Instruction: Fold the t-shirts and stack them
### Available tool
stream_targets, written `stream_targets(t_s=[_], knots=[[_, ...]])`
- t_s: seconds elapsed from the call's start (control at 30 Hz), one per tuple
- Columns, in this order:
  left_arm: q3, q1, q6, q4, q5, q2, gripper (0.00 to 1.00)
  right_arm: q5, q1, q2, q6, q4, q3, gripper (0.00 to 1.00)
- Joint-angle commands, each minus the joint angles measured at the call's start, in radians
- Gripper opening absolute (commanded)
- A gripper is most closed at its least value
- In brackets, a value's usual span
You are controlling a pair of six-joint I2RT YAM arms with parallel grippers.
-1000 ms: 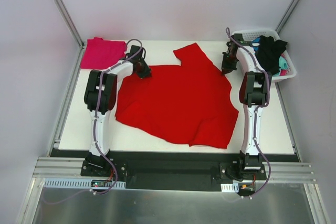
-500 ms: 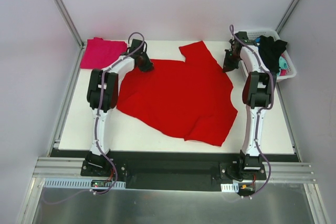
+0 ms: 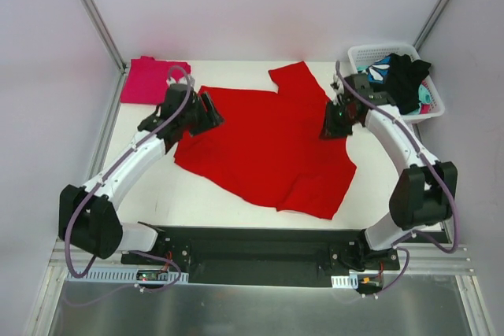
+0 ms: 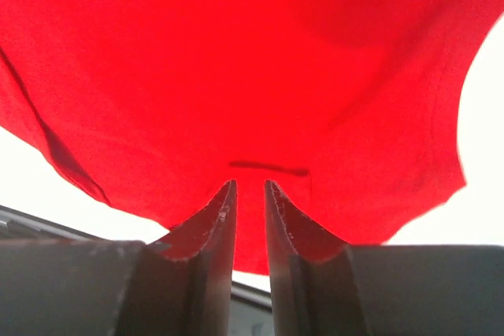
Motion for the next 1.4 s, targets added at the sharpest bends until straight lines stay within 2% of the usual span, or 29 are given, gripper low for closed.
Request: stream_targets(t_s=[0.0, 0.2, 0.53, 0.93, 1.37], knots=[[-0.18, -0.047, -0.006, -0.078, -0.038, -0.058, 0.57, 0.005, -0.008, -0.126, 0.038, 0.027, -0.233, 0.26], [-0.289, -0.124, -0.016, -0.128, -0.081, -0.128, 0.58, 0.008, 0.026, -0.297, 0.087, 0.07, -0.447, 0.27], [-0.365, -0.146, -0.034, -0.145, -0.121, -0.205, 0.58, 0.003, 0.035, -0.387, 0.083, 0.099, -0.596, 0.28], [-0.308, -0.166, -0.008, -0.132, -0.206, -0.129, 0.59, 0.029, 0.026, -0.19, 0.051, 0.184, -0.519, 0.32], [-0.257, -0.166, -0.011, -0.115, -0.178, -0.073, 0.6, -0.014, -0.012, 0.001, 0.049, 0.251, -0.453, 0.3]])
